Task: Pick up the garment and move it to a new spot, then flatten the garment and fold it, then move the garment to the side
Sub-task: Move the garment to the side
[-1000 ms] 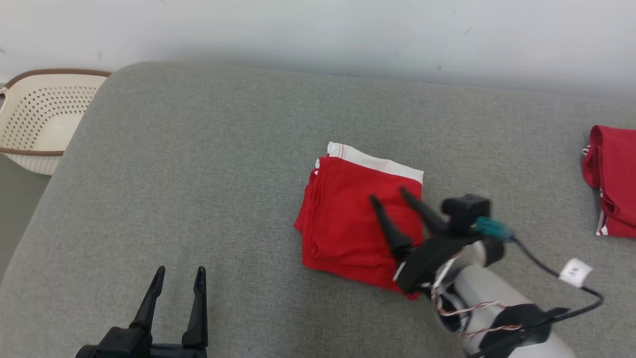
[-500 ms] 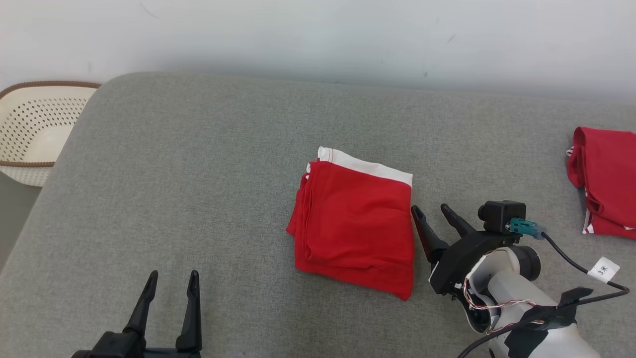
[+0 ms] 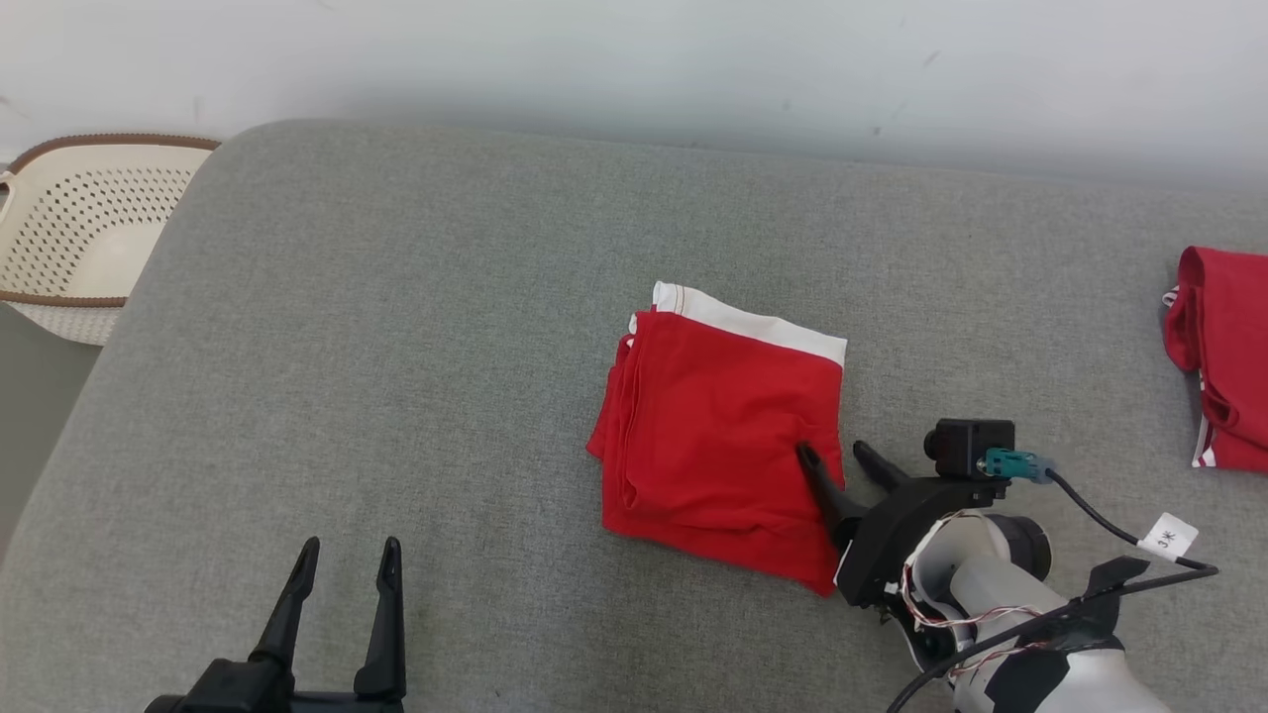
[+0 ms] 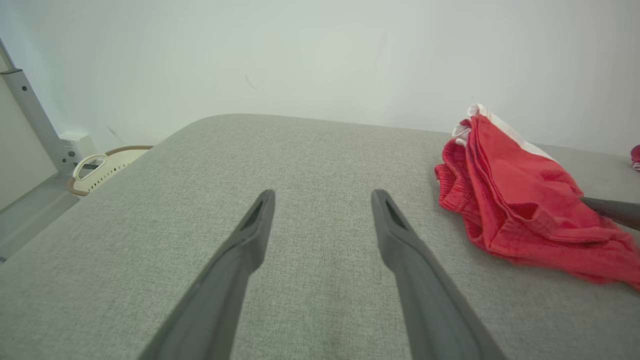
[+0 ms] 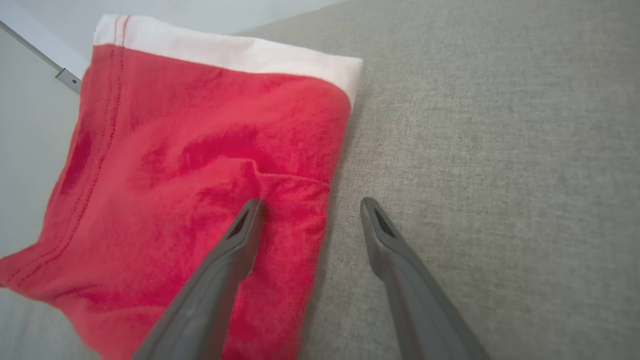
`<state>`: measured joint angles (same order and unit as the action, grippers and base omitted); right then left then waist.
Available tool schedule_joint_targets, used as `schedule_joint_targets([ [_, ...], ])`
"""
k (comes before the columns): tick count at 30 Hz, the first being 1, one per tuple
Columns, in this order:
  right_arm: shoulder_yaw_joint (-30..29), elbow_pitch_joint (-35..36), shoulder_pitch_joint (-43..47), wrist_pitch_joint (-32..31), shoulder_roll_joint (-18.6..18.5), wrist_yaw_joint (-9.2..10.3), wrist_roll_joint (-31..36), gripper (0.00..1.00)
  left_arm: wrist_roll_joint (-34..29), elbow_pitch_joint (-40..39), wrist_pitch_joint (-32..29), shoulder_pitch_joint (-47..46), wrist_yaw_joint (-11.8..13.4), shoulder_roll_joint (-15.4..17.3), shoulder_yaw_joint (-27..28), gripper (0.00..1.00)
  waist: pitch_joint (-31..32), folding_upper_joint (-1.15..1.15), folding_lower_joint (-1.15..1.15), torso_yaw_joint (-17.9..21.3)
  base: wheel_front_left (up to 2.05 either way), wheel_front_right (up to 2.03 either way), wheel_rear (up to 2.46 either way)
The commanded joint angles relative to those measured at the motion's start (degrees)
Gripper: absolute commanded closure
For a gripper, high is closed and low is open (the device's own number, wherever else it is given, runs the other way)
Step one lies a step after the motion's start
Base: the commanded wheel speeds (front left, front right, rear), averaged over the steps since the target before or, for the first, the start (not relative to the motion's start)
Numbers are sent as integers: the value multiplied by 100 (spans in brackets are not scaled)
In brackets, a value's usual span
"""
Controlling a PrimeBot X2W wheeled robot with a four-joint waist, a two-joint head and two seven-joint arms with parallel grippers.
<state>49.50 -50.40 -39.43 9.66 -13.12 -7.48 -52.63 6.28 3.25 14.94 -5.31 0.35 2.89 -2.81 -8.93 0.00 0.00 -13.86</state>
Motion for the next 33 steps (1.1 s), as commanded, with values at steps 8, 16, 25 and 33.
schedule_joint_targets([
  [8, 348, -89, -124, -106, 89, -3, -359, 53, 16, 19, 22, -52, 5, 3, -18, 0, -58, 0, 0, -6, 0, 0, 0],
  [16, 649, -71, -279, 23, 28, -3, -612, 100, 60, 60, 22, -95, 28, 3, -21, 0, -83, 0, 0, -9, 0, 0, 0],
  [25, 980, 28, -515, 287, -225, -3, -565, 100, 4, 7, 22, 29, 41, 4, 92, 0, -21, 0, 0, 241, 0, 0, 0],
  [33, 1472, 154, -963, 257, -649, -3, -368, 100, -104, -81, 22, 10, -26, 5, 195, 0, -73, 0, 0, 703, 0, 0, 0],
])
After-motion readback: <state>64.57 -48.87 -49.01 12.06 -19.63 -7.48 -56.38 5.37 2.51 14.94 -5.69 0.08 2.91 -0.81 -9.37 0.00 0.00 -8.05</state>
